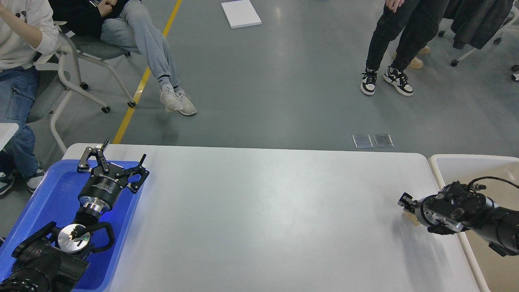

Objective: Tidy desktop
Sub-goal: 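Close the right gripper around the crumpled paper ball, then lift the paper ball with the right gripper and carry it over the bin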

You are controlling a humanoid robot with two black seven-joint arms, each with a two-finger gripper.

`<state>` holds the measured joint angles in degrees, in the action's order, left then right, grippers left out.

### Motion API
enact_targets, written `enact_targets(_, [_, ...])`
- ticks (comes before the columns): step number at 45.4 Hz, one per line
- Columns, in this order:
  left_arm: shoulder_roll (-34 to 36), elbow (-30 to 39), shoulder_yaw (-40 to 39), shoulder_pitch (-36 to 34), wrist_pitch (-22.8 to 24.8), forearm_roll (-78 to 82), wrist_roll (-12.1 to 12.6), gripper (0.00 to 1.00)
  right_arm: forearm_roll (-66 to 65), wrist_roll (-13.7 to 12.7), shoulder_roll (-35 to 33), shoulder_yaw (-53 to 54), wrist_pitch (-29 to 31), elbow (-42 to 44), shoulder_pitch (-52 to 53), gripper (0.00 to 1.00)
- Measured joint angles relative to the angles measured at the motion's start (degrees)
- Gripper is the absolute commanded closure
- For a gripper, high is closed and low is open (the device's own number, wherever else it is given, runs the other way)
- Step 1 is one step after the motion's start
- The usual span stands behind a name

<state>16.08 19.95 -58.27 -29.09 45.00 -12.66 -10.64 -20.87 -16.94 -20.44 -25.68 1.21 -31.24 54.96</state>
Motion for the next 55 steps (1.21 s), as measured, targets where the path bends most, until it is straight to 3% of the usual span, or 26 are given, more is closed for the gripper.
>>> enact_targets(26, [0.0,0.0,0.0,0.0,0.0,0.0,0.0,0.0,0.8,0.0,-2.9,0.0,0.4,-4.2,2.8,1.0])
enact_targets(44, [0.0,0.0,0.0,0.0,0.0,0.0,0.0,0.0,-3.9,0.0,-14.3,-8.3,3.0,-26.8,19.8,1.0])
enact_targets(55, [0.0,0.0,0.0,0.0,0.0,0.0,0.0,0.0,-5.4,0.0,-19.4,-14.6,12.9,-37.6,35.4,1.0])
